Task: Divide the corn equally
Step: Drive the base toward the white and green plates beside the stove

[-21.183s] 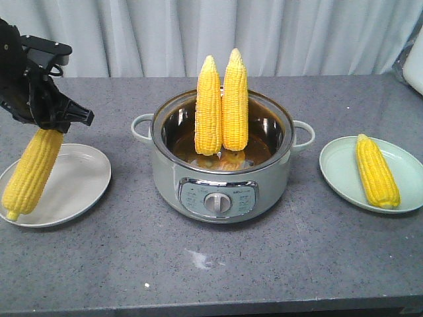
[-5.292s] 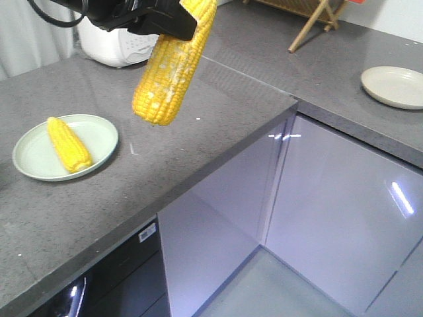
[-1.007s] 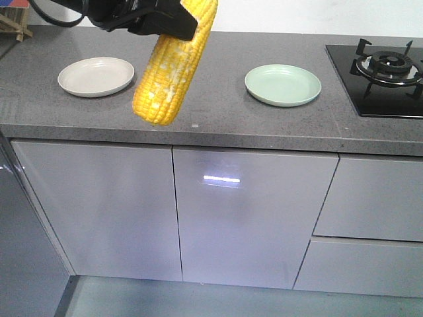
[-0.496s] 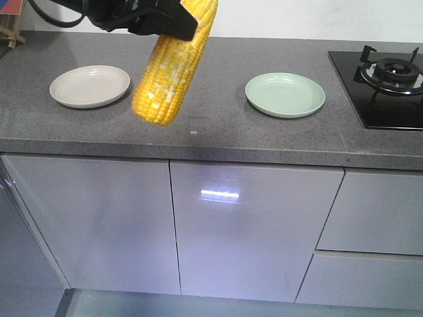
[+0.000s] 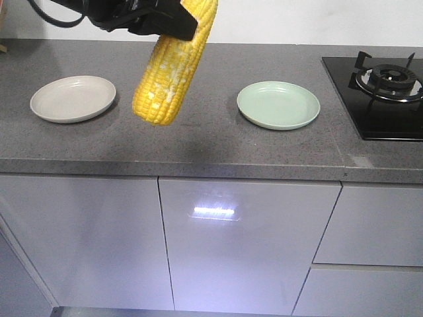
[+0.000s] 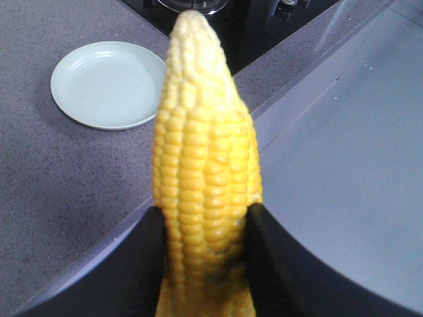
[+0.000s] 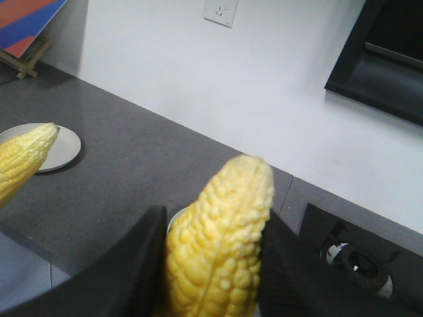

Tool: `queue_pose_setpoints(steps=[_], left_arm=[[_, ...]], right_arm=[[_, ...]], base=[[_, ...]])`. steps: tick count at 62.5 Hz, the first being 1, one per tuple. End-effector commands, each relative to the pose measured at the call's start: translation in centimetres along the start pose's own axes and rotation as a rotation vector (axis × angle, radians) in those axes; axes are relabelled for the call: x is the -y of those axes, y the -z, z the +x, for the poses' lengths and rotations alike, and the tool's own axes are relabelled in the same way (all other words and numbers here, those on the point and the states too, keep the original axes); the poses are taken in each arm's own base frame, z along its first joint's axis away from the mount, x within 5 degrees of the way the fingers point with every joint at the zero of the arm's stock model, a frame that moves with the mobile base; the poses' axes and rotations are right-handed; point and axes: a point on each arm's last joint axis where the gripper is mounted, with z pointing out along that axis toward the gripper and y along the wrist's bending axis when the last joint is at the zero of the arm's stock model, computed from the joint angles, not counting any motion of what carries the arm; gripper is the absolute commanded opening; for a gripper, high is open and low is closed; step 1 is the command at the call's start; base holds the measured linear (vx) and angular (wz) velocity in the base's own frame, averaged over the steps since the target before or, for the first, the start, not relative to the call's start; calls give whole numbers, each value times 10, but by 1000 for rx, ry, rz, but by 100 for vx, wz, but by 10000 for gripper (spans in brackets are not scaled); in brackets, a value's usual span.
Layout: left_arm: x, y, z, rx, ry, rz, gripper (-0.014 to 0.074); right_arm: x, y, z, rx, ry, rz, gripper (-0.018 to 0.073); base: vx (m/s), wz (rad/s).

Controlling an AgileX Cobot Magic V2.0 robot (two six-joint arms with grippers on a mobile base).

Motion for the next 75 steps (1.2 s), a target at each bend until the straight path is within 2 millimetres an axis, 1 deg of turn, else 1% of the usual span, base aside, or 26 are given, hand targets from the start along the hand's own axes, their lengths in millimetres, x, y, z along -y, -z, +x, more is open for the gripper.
queue_pose_setpoints(steps=[1,75], left_arm=[[14,27,-12,128,-17,14,-7],[14,27,-12,128,-17,14,-7]], right_arm=[[0,8,-10,92,7,30,-1],[0,8,-10,92,7,30,-1]], base=[[11,-6],[9,0]])
